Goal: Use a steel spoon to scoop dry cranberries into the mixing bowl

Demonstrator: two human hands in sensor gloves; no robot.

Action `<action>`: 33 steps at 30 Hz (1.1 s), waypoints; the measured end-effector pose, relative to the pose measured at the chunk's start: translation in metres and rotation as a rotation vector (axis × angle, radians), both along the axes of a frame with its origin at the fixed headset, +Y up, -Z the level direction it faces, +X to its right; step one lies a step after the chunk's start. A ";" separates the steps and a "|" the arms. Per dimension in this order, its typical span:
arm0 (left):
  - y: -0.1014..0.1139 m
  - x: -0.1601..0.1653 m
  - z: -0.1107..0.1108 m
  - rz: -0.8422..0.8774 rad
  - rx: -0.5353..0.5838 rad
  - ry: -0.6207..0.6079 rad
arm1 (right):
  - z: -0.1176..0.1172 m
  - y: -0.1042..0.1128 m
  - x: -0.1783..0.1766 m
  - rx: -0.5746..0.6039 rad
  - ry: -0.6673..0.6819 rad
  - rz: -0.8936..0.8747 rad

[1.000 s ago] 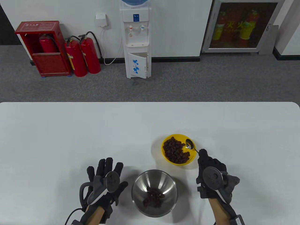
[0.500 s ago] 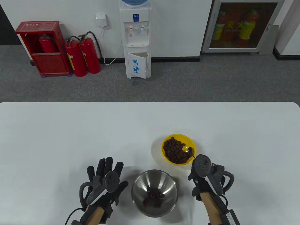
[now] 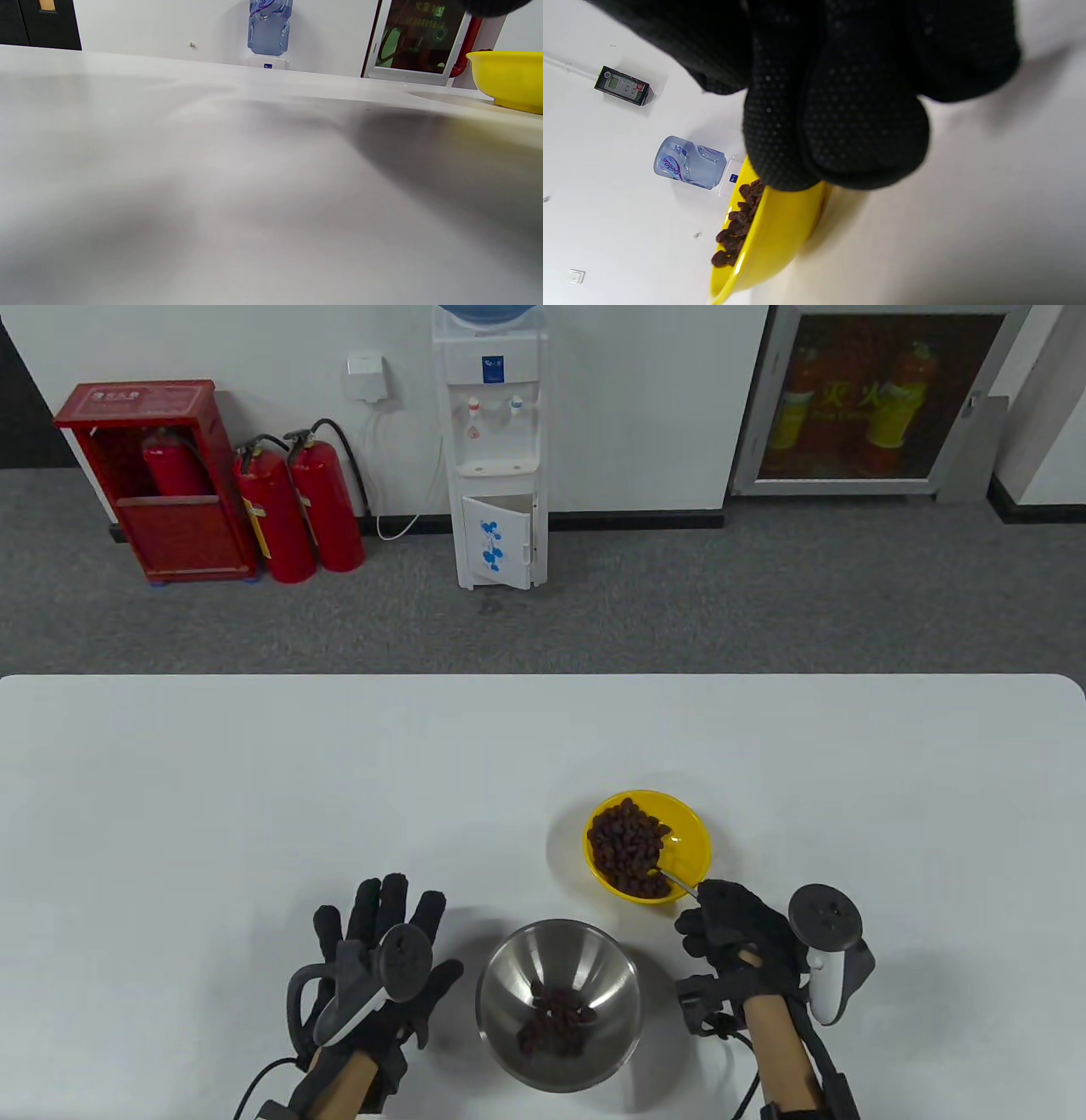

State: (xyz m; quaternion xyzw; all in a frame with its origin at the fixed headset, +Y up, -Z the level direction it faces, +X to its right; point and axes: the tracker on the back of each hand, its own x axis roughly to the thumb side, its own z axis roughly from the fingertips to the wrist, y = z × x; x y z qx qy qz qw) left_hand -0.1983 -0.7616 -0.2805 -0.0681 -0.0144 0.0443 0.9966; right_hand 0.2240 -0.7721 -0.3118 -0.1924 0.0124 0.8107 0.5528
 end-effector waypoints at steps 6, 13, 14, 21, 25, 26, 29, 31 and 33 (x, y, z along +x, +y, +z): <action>0.001 0.000 0.000 -0.006 0.004 0.000 | 0.003 -0.005 0.000 0.027 0.047 -0.077; 0.001 0.000 0.000 -0.015 0.010 0.001 | 0.006 -0.008 0.002 0.047 0.010 -0.096; 0.001 0.000 0.001 -0.016 0.010 0.002 | 0.006 -0.008 0.002 0.047 0.010 -0.097; 0.001 0.001 0.001 -0.017 0.008 0.001 | 0.008 -0.008 0.005 0.056 -0.019 -0.114; 0.001 0.001 0.001 -0.017 0.008 0.002 | 0.009 -0.007 0.008 0.063 -0.028 -0.124; 0.001 0.001 0.001 -0.017 0.008 0.002 | 0.009 -0.007 0.008 0.064 -0.030 -0.126; 0.001 0.001 0.001 -0.016 0.008 0.002 | 0.010 -0.006 0.010 0.071 -0.038 -0.136; 0.001 0.001 0.001 -0.017 0.009 0.002 | 0.010 -0.005 0.012 0.078 -0.043 -0.148; 0.001 0.001 0.001 -0.015 0.010 0.002 | 0.011 -0.004 0.013 0.087 -0.051 -0.159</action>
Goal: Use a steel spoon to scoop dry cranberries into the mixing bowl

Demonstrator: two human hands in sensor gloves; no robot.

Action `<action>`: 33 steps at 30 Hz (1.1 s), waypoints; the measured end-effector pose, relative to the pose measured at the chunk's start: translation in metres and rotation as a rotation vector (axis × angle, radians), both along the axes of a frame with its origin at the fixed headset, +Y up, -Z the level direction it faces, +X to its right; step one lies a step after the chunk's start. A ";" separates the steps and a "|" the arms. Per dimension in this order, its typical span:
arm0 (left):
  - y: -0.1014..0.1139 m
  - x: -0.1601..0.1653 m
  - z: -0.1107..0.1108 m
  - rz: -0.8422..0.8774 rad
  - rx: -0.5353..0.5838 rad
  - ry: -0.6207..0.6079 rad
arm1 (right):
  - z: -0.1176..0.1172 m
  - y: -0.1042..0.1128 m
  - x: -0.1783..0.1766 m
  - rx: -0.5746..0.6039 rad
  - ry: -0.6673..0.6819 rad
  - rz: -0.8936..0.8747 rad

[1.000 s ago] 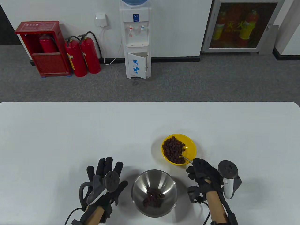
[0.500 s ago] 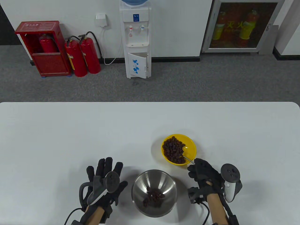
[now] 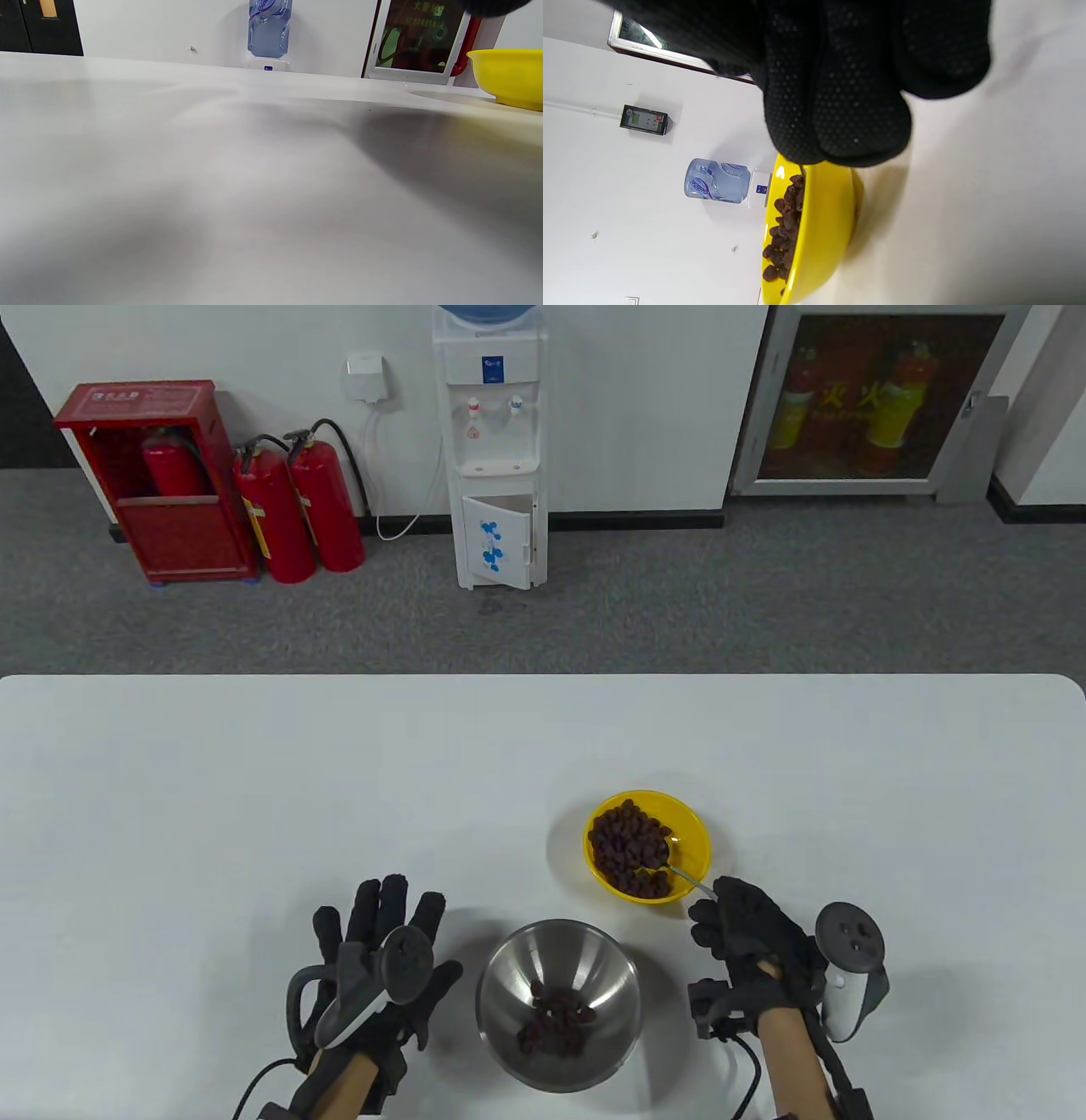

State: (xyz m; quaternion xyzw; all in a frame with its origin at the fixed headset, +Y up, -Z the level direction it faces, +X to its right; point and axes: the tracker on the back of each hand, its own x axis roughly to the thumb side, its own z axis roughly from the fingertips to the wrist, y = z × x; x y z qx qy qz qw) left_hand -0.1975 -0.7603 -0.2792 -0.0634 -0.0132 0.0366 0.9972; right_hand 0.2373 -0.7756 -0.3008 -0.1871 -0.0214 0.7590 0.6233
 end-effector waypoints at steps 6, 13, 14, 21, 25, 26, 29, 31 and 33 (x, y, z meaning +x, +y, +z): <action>0.000 0.000 0.000 0.001 -0.001 0.000 | 0.003 0.007 0.004 0.025 0.002 -0.019; 0.000 0.000 0.000 0.002 -0.004 -0.001 | 0.010 0.013 0.008 0.049 0.026 0.003; 0.000 0.000 0.000 0.000 -0.005 0.000 | 0.012 0.015 0.009 0.054 0.032 0.010; 0.000 0.000 0.000 -0.011 -0.014 0.002 | 0.017 0.024 0.010 0.096 0.057 -0.013; 0.000 0.000 0.000 -0.013 -0.013 0.005 | 0.020 0.033 0.007 0.136 0.090 -0.021; 0.001 0.000 0.000 -0.014 -0.012 0.006 | 0.021 0.035 0.006 0.142 0.097 -0.022; 0.001 -0.001 0.000 -0.012 -0.010 0.010 | 0.024 0.042 0.003 0.169 0.121 -0.033; 0.001 -0.001 0.000 -0.013 -0.009 0.011 | 0.026 0.048 0.000 0.188 0.146 -0.049; 0.001 -0.001 0.000 -0.014 -0.009 0.011 | 0.028 0.051 -0.003 0.199 0.173 -0.051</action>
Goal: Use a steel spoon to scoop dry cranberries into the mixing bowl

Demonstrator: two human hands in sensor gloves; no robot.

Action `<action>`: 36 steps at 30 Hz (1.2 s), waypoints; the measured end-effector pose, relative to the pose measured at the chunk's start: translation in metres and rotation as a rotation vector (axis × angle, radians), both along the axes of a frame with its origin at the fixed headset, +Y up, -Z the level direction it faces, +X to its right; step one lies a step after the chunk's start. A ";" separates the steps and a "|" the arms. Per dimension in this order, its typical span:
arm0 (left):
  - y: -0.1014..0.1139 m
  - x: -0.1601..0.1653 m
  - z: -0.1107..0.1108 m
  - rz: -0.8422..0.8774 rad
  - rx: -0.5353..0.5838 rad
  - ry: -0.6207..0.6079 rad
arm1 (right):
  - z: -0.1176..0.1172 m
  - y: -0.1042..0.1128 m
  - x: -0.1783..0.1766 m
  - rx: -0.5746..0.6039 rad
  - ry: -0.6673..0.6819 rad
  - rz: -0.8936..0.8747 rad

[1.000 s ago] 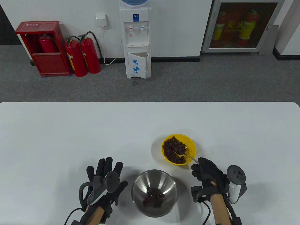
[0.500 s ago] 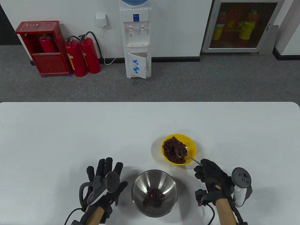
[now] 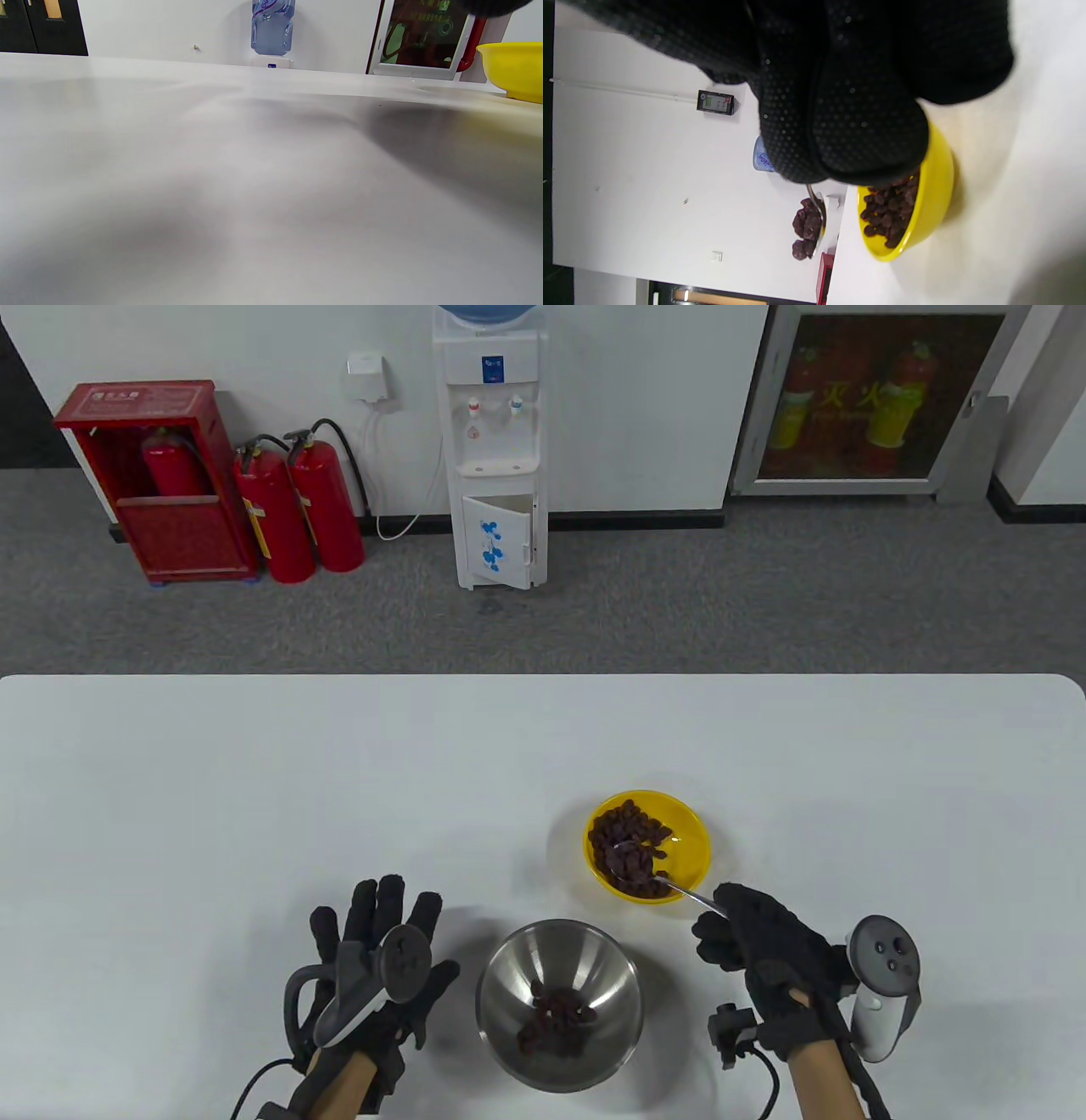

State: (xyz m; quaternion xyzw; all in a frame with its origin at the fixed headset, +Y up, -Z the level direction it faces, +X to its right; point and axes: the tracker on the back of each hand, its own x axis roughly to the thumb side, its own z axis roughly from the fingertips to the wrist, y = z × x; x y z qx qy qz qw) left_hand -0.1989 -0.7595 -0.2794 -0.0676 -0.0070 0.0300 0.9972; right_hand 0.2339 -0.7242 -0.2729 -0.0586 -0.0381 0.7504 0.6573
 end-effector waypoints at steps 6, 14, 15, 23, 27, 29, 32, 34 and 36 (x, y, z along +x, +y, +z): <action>0.000 0.000 0.000 -0.007 -0.009 0.001 | 0.002 0.003 -0.011 0.009 0.081 0.029; 0.000 0.001 0.000 -0.005 -0.009 0.000 | 0.002 0.003 -0.020 0.004 0.169 0.094; 0.000 0.001 0.000 -0.005 -0.008 0.000 | 0.002 0.003 -0.021 0.005 0.176 0.098; 0.000 0.001 0.000 -0.004 -0.009 -0.001 | 0.002 0.004 -0.025 0.008 0.222 0.159; -0.001 0.001 0.001 -0.004 -0.014 0.000 | 0.003 0.005 -0.027 0.016 0.232 0.213; 0.000 0.000 0.001 -0.001 -0.013 0.001 | 0.003 0.006 -0.027 0.024 0.231 0.221; -0.001 0.000 0.001 0.000 -0.011 0.001 | 0.003 0.008 -0.026 0.046 0.231 0.249; -0.001 0.000 0.001 0.000 -0.012 0.001 | 0.003 0.010 -0.025 0.066 0.231 0.286; -0.001 0.000 0.001 -0.002 -0.012 0.001 | 0.004 0.011 -0.024 0.077 0.229 0.312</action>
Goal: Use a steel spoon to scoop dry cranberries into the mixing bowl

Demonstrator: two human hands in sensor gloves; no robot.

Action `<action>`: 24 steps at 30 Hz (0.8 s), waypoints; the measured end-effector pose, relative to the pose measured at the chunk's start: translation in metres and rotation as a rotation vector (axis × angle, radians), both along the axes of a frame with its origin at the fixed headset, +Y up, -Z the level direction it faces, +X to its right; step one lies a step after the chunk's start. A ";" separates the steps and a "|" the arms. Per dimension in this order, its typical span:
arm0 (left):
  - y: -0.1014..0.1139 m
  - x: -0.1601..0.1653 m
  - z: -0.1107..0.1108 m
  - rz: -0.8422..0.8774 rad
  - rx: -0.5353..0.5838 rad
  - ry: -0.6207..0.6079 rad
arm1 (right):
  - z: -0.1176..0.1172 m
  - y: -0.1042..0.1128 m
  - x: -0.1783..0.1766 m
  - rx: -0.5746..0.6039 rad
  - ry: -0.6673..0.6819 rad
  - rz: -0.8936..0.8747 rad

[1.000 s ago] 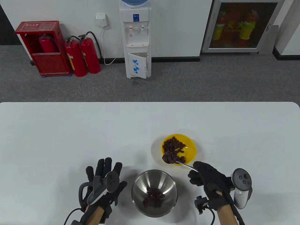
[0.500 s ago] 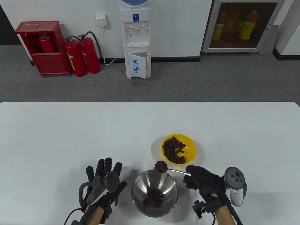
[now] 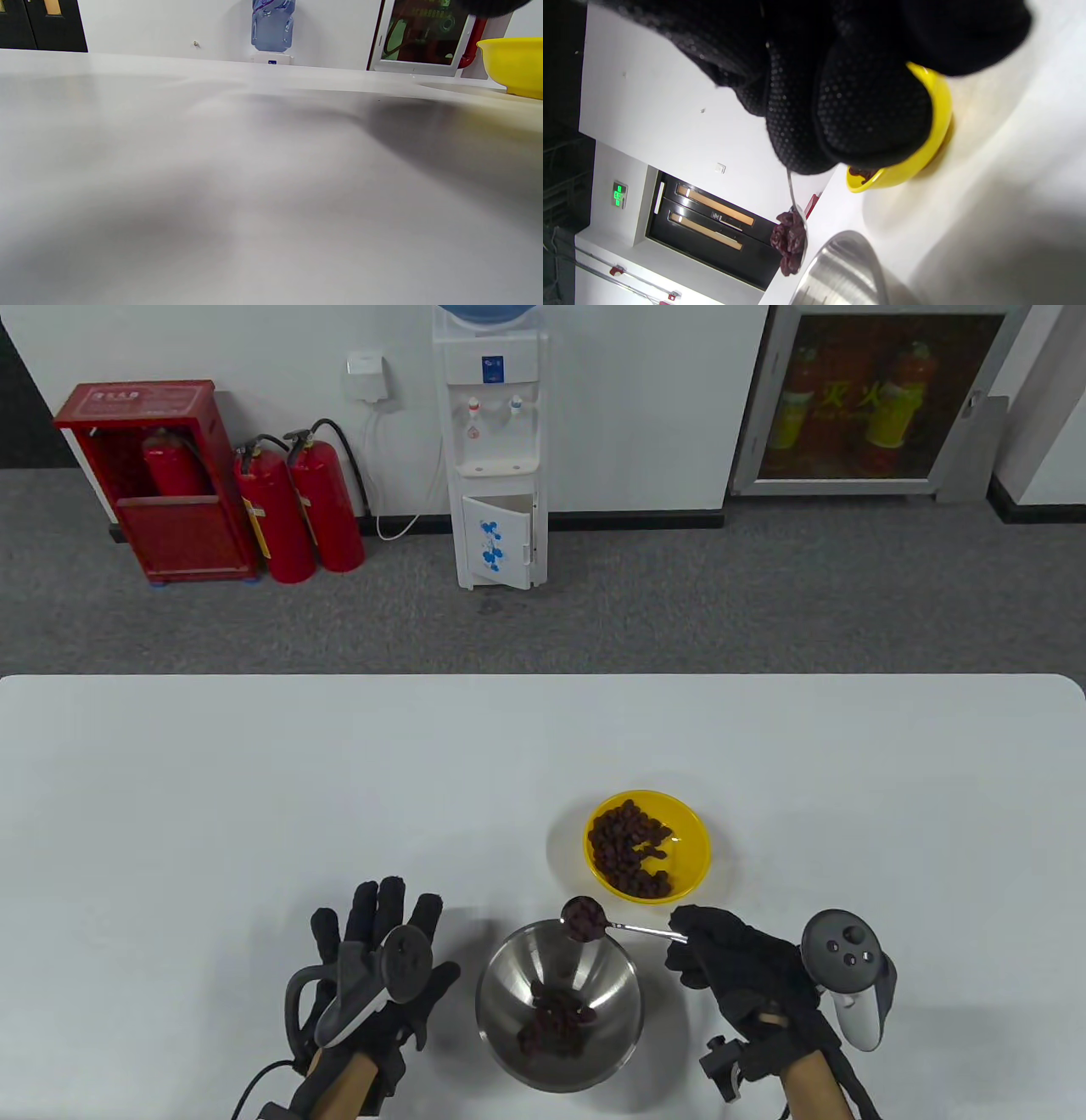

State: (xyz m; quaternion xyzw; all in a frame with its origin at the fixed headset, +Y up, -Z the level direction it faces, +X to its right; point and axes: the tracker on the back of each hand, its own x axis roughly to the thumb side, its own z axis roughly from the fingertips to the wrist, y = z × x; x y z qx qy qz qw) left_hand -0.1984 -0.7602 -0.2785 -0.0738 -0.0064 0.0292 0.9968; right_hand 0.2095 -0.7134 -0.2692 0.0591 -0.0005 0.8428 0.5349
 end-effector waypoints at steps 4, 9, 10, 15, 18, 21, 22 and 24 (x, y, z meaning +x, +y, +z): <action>0.000 0.000 0.000 0.000 0.001 0.000 | 0.000 0.002 0.000 0.037 0.005 0.029; 0.000 0.000 0.000 0.000 0.002 0.000 | 0.001 0.004 -0.001 0.080 0.005 0.056; 0.000 0.000 0.000 0.000 0.002 -0.001 | 0.001 0.005 -0.001 0.090 0.005 0.067; 0.000 0.000 0.000 0.001 0.004 -0.001 | 0.003 0.009 -0.003 0.179 0.011 0.115; 0.000 0.000 0.000 0.002 0.005 -0.001 | 0.005 0.012 -0.005 0.268 0.015 0.132; 0.000 0.000 0.000 0.001 0.006 -0.002 | 0.008 0.016 -0.005 0.359 -0.006 0.150; 0.000 0.000 0.000 0.001 0.007 -0.002 | 0.009 0.017 -0.005 0.381 -0.013 0.157; 0.000 0.000 0.000 0.001 0.008 -0.002 | 0.011 0.018 -0.005 0.413 -0.026 0.157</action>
